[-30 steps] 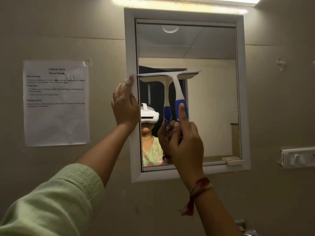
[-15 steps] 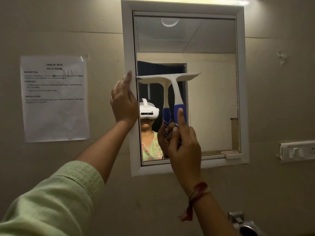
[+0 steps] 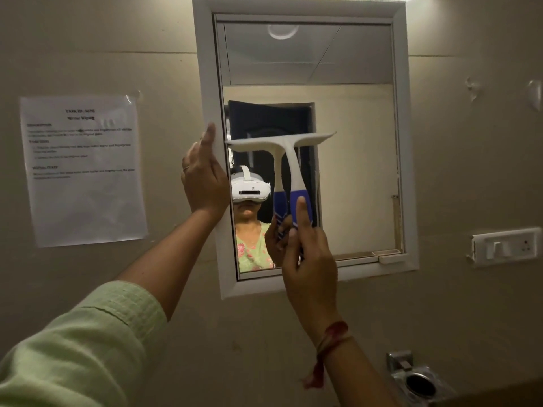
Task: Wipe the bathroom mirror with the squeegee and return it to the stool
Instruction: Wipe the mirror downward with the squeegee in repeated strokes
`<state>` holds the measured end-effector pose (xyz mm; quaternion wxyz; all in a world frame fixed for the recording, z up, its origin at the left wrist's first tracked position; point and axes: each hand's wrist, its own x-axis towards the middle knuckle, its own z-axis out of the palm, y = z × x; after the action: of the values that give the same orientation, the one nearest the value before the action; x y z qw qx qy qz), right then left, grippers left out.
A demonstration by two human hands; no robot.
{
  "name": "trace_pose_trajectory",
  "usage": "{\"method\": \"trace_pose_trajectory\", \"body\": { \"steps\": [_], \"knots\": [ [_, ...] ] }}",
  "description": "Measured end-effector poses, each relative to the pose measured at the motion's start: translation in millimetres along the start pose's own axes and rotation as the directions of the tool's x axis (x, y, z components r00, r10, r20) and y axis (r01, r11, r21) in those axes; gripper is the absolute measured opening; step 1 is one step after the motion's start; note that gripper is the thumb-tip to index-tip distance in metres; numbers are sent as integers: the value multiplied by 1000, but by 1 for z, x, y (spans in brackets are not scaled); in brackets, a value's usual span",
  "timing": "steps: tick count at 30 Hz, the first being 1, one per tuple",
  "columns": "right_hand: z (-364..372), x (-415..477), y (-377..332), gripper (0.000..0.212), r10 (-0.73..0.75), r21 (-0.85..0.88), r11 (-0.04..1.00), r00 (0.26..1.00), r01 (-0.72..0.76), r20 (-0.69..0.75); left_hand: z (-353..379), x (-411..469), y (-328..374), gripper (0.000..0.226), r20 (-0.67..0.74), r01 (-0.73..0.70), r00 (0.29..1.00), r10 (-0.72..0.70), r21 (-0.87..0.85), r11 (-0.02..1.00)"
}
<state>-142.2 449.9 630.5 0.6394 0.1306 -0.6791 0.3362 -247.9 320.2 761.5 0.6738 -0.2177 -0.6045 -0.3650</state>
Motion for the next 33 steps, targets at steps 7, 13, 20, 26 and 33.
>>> {"method": "trace_pose_trajectory", "body": {
  "steps": [7,13,20,26,33],
  "knots": [
    [-2,-63,8,52,57,-3,998,997,-57,58,2,0,-5,45,-3,-20,1000,20,-1,1000],
    [6,-9,1,52,33,49,998,999,-32,-19,-1,0,-2,43,1,-2,1000,2,2,1000],
    [-1,-64,10,51,75,38,996,995,-77,61,-1,-1,0,45,14,9,1000,-9,-3,1000],
    [-3,-43,-2,50,75,106,991,997,-77,25,0,-1,0,46,20,32,999,-32,-12,999],
    [-3,-46,2,54,90,100,990,995,-95,52,-1,-3,0,45,13,49,999,-49,-13,999]
  ]
}}
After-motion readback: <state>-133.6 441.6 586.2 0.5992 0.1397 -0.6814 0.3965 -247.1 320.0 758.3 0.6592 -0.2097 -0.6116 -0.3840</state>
